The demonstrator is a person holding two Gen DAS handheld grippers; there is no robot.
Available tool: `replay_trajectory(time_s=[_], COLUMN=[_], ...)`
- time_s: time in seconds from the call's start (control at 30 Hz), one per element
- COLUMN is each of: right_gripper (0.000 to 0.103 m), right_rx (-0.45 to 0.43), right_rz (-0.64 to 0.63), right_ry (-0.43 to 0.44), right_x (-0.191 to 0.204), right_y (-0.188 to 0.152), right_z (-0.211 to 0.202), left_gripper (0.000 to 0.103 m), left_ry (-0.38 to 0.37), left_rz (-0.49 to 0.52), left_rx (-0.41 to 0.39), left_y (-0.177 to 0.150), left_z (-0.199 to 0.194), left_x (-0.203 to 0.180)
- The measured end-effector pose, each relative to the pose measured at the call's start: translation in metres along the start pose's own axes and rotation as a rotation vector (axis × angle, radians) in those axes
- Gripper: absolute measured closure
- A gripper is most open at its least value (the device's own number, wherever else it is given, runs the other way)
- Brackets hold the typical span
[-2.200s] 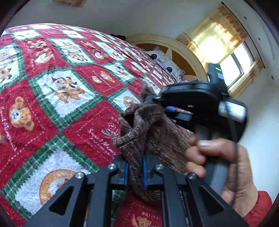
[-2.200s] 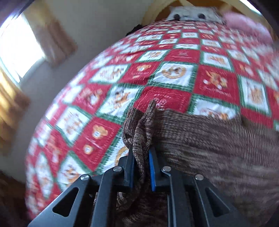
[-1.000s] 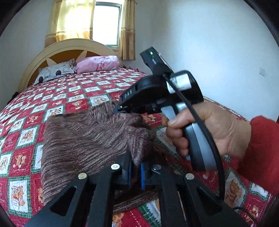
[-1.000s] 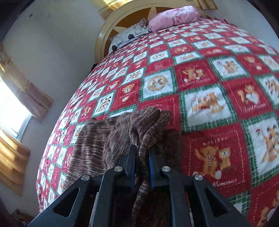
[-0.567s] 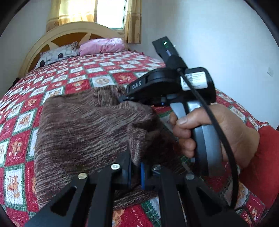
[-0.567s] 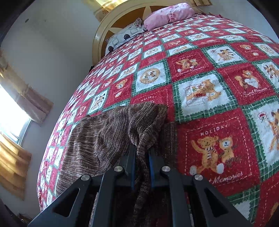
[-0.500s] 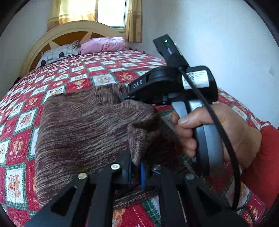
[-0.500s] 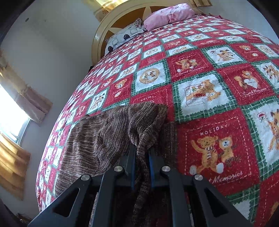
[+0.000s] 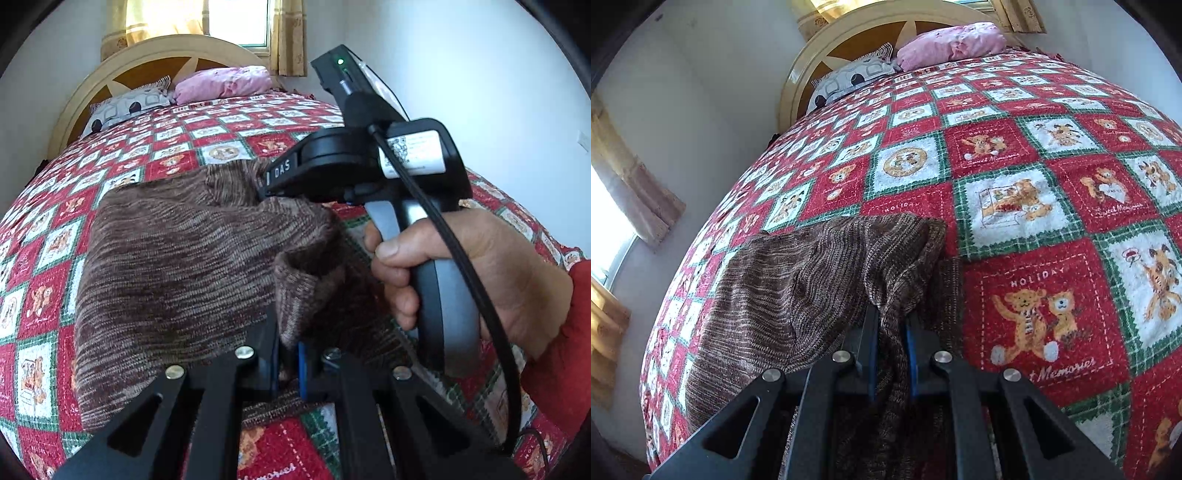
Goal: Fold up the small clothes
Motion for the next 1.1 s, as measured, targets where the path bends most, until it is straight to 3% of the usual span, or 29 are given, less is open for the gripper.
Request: replay_trajectory(time_s=[0.27,0.4,0.47,0.53,0.67,0.77,0.83,0.9,1.0,1.07,1.1], right_gripper=[0.090,0.081,0.073,0.073,0.073,0.072,0.056,0.050,0.050,0.050,0.061], right_rx=[-0.009,-0.006,-0.010,-0.061,-0.121,-0.102,-0.105,-0.119,-0.105,-0.097,-0.082], right_rz=[-0.001,0.013,0.046,0.082,0.122,0.086,0.069,0.046,-0.044,-0.108,-0.152], right_ry=[-0.012,-0.011,-0.026,-0.022,0.006,0.072,0.083,0.069,0.057,0.031,-0.050], right_x=[0.000,0.001,-0.005,-0.012,-0.014,0.009,0.024,0.034,0.056,0.064,0.063], right_y=[-0.002,-0.007,-0.013,-0.020,-0.054,-0.082,-0.095,-0.099,-0.101,-0.105,-0.108], right_z=[-0.002,-0.014,-0.034,-0.060,-0.113,-0.135,-0.141,-0.139,-0.125,-0.115,-0.106], left_gripper=[0.094,0.088,0.087,0.076,0.070,0.070,0.070,0.070,0.069,0.062,0.051], left_ry=[-0.011,-0.028,-0.035,-0.033,-0.039,-0.002,0.017,0.038,0.070,0.099,0.118], left_rz=[-0.018,-0.026,-0.014,-0.013,-0.079,-0.133,-0.172,-0.197,-0.181,-0.161,-0.152], left_rx=[0.025,0.026,0.008,0.008,0.025,0.035,0.046,0.055,0.058,0.058,0.055], left_y=[-0.006,-0.015,-0.020,-0.029,-0.053,-0.064,-0.067,-0.067,-0.065,-0.062,-0.061], left_z=[0.000,-0.014,-0.026,-0.035,-0.047,-0.048,-0.047,-0.044,-0.043,-0.040,-0.039], left_x=[0.001,0.004,0.008,0.016,0.045,0.069,0.082,0.092,0.096,0.095,0.095])
Point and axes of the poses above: each gripper's, at about its wrist camera, not at the fingertips, and z roughly the way its jaws point, x to its left, y to its top, the point moved 10 cm from there along z, roughly the way its jaws point, and after that the axes turned 4 degrees about x, right-handed, at the moved point
